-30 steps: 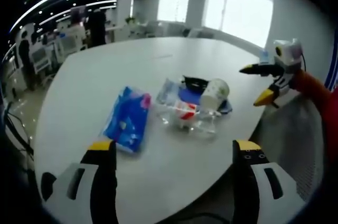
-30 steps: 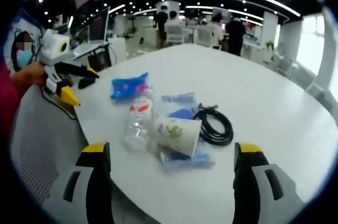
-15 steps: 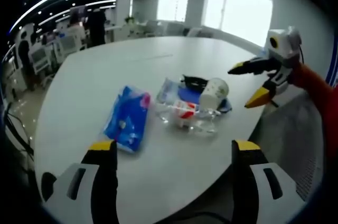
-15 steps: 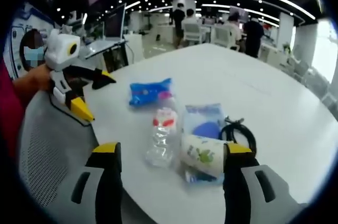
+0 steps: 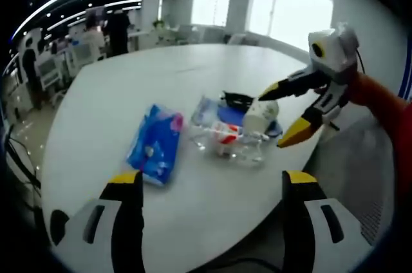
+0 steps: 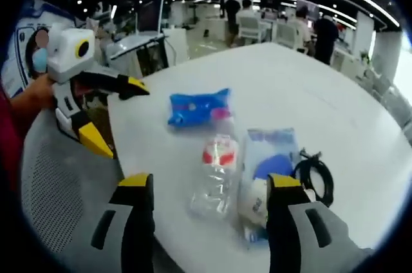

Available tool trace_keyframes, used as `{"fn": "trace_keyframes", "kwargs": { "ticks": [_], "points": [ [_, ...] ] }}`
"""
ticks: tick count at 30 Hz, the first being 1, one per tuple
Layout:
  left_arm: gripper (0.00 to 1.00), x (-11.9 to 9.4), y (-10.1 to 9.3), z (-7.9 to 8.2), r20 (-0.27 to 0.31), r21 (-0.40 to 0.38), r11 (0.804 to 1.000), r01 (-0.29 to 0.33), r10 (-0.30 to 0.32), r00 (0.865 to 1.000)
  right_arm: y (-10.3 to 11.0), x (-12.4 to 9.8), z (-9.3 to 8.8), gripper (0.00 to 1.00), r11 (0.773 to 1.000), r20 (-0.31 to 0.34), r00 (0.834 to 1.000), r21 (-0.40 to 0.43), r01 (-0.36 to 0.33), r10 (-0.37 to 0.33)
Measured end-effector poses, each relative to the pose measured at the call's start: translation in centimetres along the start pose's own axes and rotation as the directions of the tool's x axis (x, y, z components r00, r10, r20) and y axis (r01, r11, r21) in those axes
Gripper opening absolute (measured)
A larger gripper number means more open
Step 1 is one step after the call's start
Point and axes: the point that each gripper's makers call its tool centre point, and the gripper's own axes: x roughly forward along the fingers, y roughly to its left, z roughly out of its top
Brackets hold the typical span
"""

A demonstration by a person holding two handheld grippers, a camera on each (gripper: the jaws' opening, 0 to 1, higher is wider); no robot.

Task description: Arrange the tabletop items into an orderly group along one side of the table until the central work area is clear of visible clutter.

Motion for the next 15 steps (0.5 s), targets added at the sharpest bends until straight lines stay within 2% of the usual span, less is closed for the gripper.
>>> {"fn": "trace_keyframes", "kwargs": {
  "ticks": [11,15],
  "points": [
    [0.86,0.0,0.0,0.0,-0.003,0.001,1.000,0.001,-0.001,1.000,0.1,2.7,-0.7,0.66,1.000,-0.073,0.997,-0.014,-0.026,0.024],
    [0.85,0.0,0.0,0.0,0.001,-0.001,1.000,0.000,0.000,1.000,0.4,3.3,-0.6,0.65,0.999,-0.081,0.996,-0.018,-0.036,0.034]
  ]
}}
